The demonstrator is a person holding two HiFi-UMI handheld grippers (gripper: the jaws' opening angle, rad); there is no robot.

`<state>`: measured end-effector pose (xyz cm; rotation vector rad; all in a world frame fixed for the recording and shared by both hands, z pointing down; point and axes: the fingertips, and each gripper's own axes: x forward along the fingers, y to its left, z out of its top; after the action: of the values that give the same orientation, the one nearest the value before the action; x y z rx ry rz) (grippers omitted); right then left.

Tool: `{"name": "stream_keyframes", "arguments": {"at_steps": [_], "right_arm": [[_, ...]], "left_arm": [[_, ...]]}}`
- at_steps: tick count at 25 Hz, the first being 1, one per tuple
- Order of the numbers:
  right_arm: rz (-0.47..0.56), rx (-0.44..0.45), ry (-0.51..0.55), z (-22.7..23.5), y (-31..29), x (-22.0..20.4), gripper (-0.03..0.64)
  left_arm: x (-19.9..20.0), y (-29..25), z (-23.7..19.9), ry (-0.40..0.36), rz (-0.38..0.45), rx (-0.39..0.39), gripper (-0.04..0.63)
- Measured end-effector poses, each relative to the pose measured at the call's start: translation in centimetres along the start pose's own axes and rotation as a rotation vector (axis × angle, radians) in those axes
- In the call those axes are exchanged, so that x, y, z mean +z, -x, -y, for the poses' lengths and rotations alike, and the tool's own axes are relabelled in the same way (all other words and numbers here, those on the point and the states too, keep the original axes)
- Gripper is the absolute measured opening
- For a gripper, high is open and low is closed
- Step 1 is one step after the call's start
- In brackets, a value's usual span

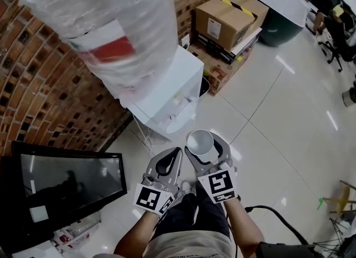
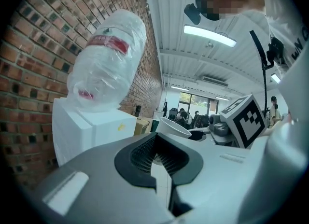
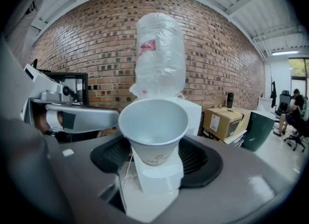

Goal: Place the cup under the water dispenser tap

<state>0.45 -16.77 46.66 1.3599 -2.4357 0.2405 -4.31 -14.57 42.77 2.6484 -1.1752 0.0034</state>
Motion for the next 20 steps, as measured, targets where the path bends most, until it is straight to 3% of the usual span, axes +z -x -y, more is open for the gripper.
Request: {"name": "stream_keyframes", "arguments": {"at_steps": [8,20], "right_arm": [[-0.012,-0.031,-0.024,3.0,-5.4,-5.1,0.318],[-0.063,0.031,-0.034,4.7,-14.1,-14.6,0.316]], "left_arm": [[-5.3,-3.4,-2.0,0.021,-0.047,0.025,0.000],[-13.1,-6.9,-5.3,0.027,-0.112,0.058,0.000]]}}
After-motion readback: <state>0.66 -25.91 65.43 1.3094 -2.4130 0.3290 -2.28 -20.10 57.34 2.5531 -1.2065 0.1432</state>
